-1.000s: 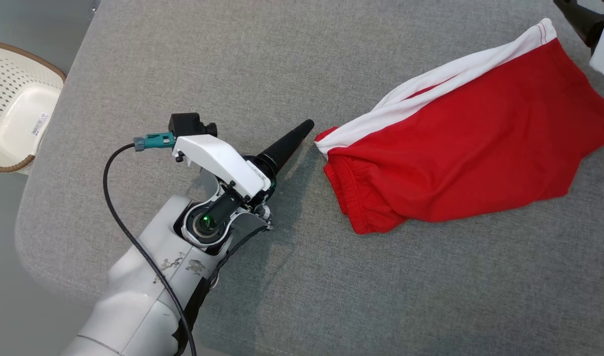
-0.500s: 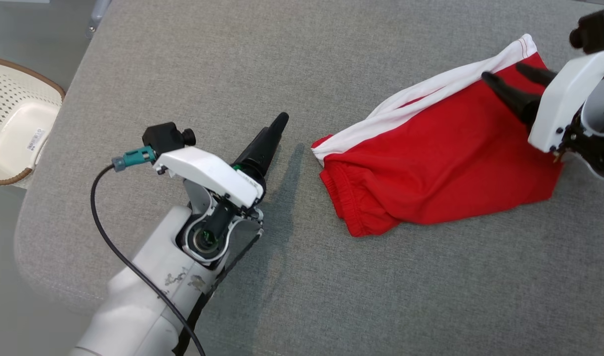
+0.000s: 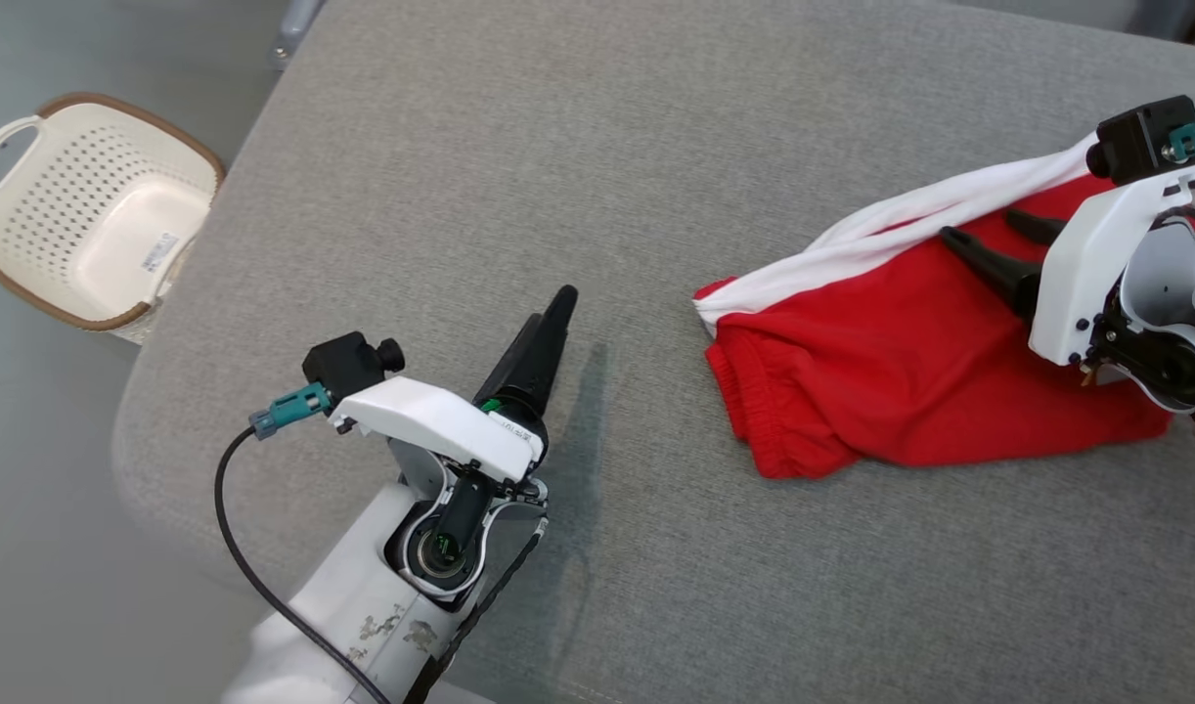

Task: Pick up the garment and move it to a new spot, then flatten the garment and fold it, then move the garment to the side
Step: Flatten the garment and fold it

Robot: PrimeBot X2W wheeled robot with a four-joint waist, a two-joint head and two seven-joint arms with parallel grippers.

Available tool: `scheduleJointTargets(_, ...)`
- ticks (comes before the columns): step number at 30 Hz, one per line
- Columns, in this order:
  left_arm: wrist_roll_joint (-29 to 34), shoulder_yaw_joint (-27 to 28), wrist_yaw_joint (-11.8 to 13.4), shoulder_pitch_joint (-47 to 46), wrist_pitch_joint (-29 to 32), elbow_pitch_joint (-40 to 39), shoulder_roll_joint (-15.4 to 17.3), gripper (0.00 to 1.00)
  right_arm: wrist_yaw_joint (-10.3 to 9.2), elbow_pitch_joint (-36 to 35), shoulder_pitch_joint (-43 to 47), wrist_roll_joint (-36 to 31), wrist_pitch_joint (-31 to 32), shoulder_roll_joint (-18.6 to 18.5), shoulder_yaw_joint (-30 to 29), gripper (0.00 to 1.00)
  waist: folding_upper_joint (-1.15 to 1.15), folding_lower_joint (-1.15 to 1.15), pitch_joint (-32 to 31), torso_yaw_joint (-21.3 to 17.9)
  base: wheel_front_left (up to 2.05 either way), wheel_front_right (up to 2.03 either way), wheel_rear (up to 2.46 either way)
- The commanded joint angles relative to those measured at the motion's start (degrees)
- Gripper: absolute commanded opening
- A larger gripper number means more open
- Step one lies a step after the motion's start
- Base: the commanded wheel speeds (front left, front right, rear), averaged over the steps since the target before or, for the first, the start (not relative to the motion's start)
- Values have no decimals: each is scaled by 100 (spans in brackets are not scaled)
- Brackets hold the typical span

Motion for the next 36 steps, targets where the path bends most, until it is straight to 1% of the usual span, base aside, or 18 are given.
scheduleJointTargets(1,-71,77,-31,31,-54,-3,24,100,0,123,79,-48,-39,23,19,100,0,0,-49,105,0,0,0)
scheduleJointTargets(8,-222,254,-33,158,-155,3,57,100,0,757,-77,-183,-363,255,72,100,0,0,-109,227,0,0,0)
scheduleJointTargets(12,-186,306,-34,219,-249,19,119,100,0,990,-111,-271,-666,408,99,100,0,0,-168,170,0,0,0)
scheduleJointTargets(16,98,289,-36,314,-516,31,207,100,0,1181,-60,-328,-1209,555,59,100,0,0,-313,-3,0,0,0)
scheduleJointTargets(21,618,411,-36,486,-759,49,322,100,0,1349,195,-231,-2010,684,-92,100,0,0,-609,-330,0,0,0)
scheduleJointTargets(23,905,553,-34,595,-791,59,380,100,-1,1408,269,-281,-2267,734,-138,100,0,0,-724,-489,0,0,0)
scheduleJointTargets(25,1288,961,-33,720,-797,-27,397,100,0,1441,361,-323,-2430,774,-235,100,0,0,-838,-649,0,0,0)
scheduleJointTargets(26,1288,961,-33,720,-797,-27,397,100,0,1441,361,-323,-2430,774,-235,100,0,0,-838,-649,0,0,0)
scheduleJointTargets(29,1913,1560,-18,1077,-794,-200,294,100,0,1413,540,-362,-2515,802,-512,100,0,0,-996,-897,0,0,0)
scheduleJointTargets(31,2018,1969,-21,1312,-795,-343,161,100,0,1247,606,-347,-2514,748,-1045,100,0,0,-1074,-1045,0,0,0)
scheduleJointTargets(34,2173,2434,-29,1596,-797,-551,75,100,0,959,985,-794,-2512,628,-1745,100,0,0,-1197,-1261,0,0,0)
scheduleJointTargets(36,2307,2687,-32,1786,-797,-680,10,100,0,737,1239,-1294,-2513,554,-2190,100,0,0,-1270,-1401,0,0,0)
